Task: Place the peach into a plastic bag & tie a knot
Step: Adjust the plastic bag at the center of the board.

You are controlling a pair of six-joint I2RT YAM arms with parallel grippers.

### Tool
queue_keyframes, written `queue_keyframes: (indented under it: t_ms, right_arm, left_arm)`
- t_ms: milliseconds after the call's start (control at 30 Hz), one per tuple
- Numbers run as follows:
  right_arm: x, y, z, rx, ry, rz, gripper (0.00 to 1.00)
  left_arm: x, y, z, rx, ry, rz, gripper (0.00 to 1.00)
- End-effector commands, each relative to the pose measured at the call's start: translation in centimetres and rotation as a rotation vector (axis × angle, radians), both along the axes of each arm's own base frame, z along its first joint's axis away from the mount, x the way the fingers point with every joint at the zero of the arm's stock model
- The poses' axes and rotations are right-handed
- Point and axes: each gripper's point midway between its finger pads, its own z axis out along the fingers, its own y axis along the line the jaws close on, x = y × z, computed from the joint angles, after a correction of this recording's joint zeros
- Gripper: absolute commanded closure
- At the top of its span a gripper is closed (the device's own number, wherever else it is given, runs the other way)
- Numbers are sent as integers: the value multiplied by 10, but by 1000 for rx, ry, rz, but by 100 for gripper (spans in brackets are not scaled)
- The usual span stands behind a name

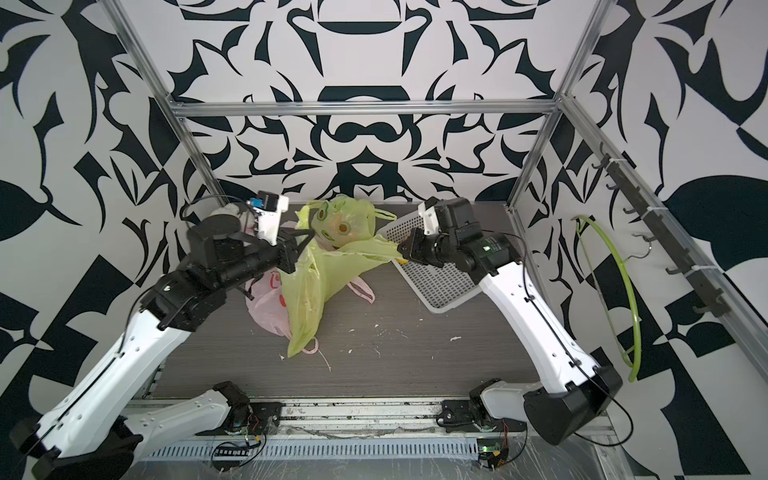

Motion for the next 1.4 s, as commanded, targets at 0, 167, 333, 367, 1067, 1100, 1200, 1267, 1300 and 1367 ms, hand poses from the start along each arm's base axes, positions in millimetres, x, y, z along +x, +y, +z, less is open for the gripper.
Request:
queue_keyframes:
  t_ms: [0,167,333,367,1067,1100,1200,1267,1300,1367]
  right_arm:
    - [-44,1,48,99,-20,96,100]
    - [-62,13,84,270,-4,149,100]
    - [-51,28,81,380,55,162,100]
    - [-45,30,74,382,67,150,100]
    - [95,39,80,54,-257,46,52]
    - [91,51,85,102,-246,101,52]
    - [79,85,86,168,-201,219,54]
    - [75,105,83,206,-161,278,53]
    - [74,115,81,229,-139,304,53]
    - [72,132,78,254,-117,338,52]
  left_arm:
    - [-8,14,4,-16,49,-54,100]
    - [10,20,-6,-100,159,-141,100]
    - [26,5,-20,-126,228,-237,100]
    - [31,3,-25,-129,244,-248,100]
    - [81,-37,-75,-260,415,-454,100]
    - [81,-38,-73,-261,414,-464,100]
    - [78,-41,-67,-269,407,-496,100]
    - [76,-41,-64,-275,401,-511,100]
    - [75,-42,-62,-278,400,-520,100]
    - [73,-43,-58,-281,396,-535,100]
